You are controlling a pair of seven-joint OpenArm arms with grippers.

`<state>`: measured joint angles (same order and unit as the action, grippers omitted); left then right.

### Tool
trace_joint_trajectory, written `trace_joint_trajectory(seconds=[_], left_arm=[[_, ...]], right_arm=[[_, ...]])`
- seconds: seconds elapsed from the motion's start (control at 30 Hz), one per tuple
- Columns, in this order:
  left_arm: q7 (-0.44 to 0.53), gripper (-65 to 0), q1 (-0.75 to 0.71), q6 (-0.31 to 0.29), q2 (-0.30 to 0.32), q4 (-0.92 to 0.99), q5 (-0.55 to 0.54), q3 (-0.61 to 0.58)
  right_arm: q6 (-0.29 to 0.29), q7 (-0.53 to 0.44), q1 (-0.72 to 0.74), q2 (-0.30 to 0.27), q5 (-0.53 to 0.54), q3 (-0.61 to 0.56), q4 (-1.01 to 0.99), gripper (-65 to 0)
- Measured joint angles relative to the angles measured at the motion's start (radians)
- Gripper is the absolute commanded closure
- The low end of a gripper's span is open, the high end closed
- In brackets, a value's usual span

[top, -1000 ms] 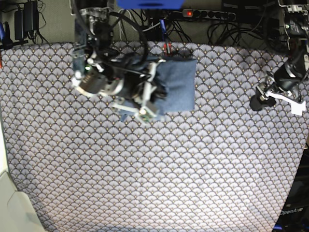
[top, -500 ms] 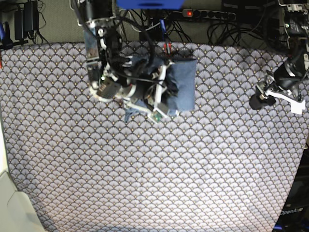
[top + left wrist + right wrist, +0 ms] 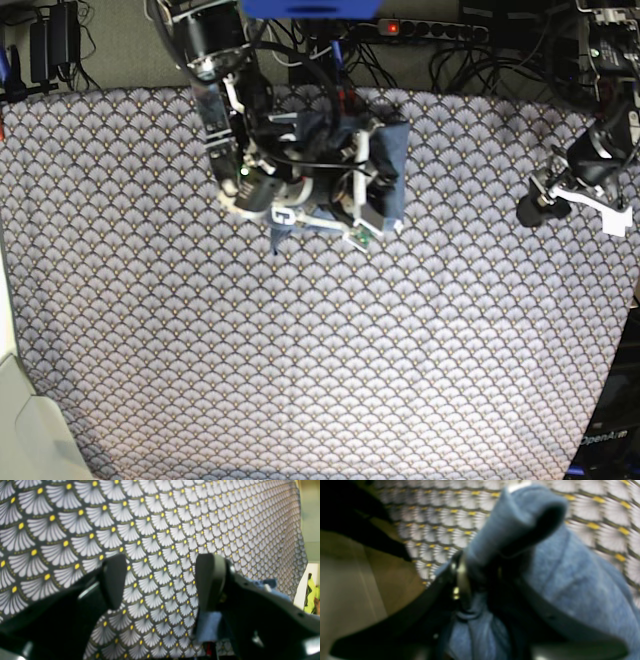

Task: Fold the T-shirt properly
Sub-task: 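Press the folded bundle with the right gripper and grasp it with the left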

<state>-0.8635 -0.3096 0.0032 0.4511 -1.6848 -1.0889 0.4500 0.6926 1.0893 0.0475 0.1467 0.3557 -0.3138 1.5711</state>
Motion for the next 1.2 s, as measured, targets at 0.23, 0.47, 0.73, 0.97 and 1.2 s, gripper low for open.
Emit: trace_joint_trajectory(seconds=[0.23, 0.47, 0.73, 0.97, 1.2], left_arm=[[0.0, -42.6, 0.0, 0.0, 0.0, 0.0, 0.0, 0.0], [0.0, -42.6, -0.004, 0.0, -0.003, 0.0, -0.001, 0.0], [0.003, -42.5, -0.035, 0.0, -0.002, 0.002, 0.0, 0.0], [-0.114, -21.6, -0.059, 0.0, 0.0, -0.063, 0.0, -0.001], [-0.227, -9.3, -0.061, -0.003, -0.002, -0.063, 0.009, -0.002]], right_arm=[[0.0, -0.04, 0.025, 0.0, 0.007, -0.069, -0.002, -25.3], [0.0, -0.04, 0.116, -0.006, 0.002, -0.063, 0.006, -25.3], [-0.001, -0.036, 0.113, -0.148, 0.0, -0.06, 0.097, -19.8], [0.0, -0.04, 0.005, -0.262, 0.007, -0.062, 0.279, 0.0], [0.0, -0.042, -0.1, -0.321, 0.003, -0.061, 0.332, 0.0]])
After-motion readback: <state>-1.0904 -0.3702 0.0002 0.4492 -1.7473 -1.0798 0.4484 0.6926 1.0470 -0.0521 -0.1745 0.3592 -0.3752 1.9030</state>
